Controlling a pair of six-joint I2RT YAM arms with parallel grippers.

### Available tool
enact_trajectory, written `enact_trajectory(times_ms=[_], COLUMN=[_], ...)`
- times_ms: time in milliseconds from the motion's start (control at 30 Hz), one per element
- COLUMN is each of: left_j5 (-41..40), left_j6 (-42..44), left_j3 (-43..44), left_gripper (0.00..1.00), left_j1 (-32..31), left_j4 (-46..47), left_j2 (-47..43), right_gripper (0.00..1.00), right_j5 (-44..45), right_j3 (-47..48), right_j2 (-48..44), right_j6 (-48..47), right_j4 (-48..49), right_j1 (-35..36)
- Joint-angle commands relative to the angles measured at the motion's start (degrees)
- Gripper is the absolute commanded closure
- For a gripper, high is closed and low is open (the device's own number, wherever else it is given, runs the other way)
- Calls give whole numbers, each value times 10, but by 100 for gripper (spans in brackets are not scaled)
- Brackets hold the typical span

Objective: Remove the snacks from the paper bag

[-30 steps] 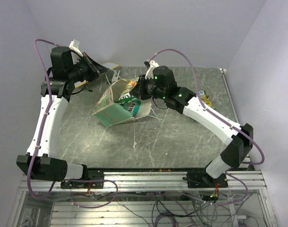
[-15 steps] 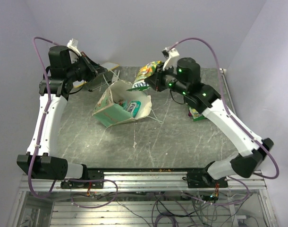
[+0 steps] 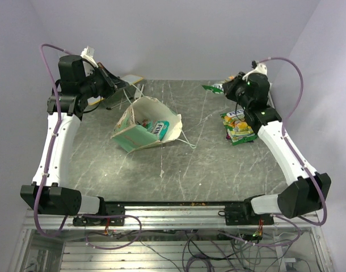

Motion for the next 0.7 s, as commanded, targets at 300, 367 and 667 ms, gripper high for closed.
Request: enact_trajectory(times_ms=[300, 367, 667], left_j5=[38, 42, 46], left_j6=[1, -1, -2], left_j3=[-3, -1, 8], left_gripper=[93, 93, 93], left_j1=[3, -1, -14], left_j4=[29, 33, 36], left_j2=[19, 22, 37], right_gripper=[100, 100, 100], right_j5=[-49, -65, -83], right_j3=[-148, -161, -216], right_j2=[15, 26, 43], right_j6=[93, 89, 89], right_j4=[177, 194, 239], right_j1=[-185, -202, -230])
